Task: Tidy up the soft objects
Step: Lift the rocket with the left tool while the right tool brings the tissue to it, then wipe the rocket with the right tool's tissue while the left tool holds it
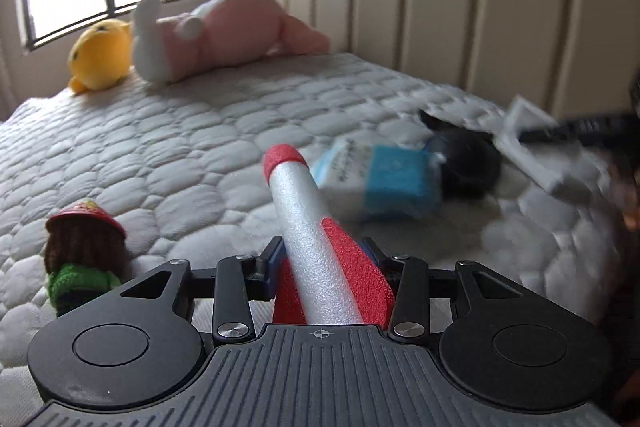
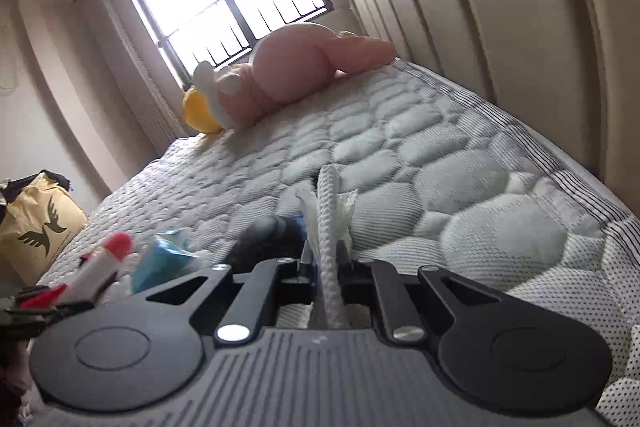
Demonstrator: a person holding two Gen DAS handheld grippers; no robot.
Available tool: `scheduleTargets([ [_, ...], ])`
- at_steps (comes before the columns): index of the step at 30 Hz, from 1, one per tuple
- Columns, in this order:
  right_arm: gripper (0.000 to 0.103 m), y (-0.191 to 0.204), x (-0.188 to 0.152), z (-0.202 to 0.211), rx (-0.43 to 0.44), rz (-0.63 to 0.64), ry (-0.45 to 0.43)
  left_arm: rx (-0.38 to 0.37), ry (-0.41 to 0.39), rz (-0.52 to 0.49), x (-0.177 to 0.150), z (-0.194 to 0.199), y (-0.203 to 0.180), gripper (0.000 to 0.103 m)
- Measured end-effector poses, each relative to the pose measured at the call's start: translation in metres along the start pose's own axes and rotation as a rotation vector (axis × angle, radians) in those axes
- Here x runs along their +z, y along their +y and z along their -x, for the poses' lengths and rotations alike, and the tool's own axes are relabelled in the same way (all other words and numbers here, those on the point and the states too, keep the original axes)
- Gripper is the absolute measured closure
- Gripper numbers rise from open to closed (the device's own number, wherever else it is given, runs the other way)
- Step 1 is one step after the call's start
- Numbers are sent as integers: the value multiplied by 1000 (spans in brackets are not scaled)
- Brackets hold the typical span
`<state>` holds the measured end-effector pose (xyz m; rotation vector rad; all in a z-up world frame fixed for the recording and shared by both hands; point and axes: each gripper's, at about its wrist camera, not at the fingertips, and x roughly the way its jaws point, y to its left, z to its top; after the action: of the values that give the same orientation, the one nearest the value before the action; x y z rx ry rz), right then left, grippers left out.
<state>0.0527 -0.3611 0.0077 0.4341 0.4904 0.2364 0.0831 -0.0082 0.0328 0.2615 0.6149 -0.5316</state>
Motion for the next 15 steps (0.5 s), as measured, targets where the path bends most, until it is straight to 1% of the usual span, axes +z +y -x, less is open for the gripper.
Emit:
scheduleTargets([
  [2,92,32,5,5,61,66,-6,-26,45,-73,-15,-1,-7,56],
  [4,92,67,7,0,147,122,36,-23,71,-116,-31,-3,-7,47],
  [6,92,100,1,-13,207,178,98,0,54,-97,-42,3,0,24],
  [9,92,150,-15,-35,272,280,182,21,-1,-14,-54,19,9,11],
  [11,92,179,-27,-49,366,304,241,7,-27,22,-62,26,7,10],
  [13,92,201,-38,-63,503,279,322,-6,-42,29,-69,29,-1,10],
  [14,93,211,-45,-69,559,276,363,-11,-46,29,-73,28,-5,10],
  [15,93,219,-51,-73,570,301,384,-14,-51,31,-76,27,-10,9],
])
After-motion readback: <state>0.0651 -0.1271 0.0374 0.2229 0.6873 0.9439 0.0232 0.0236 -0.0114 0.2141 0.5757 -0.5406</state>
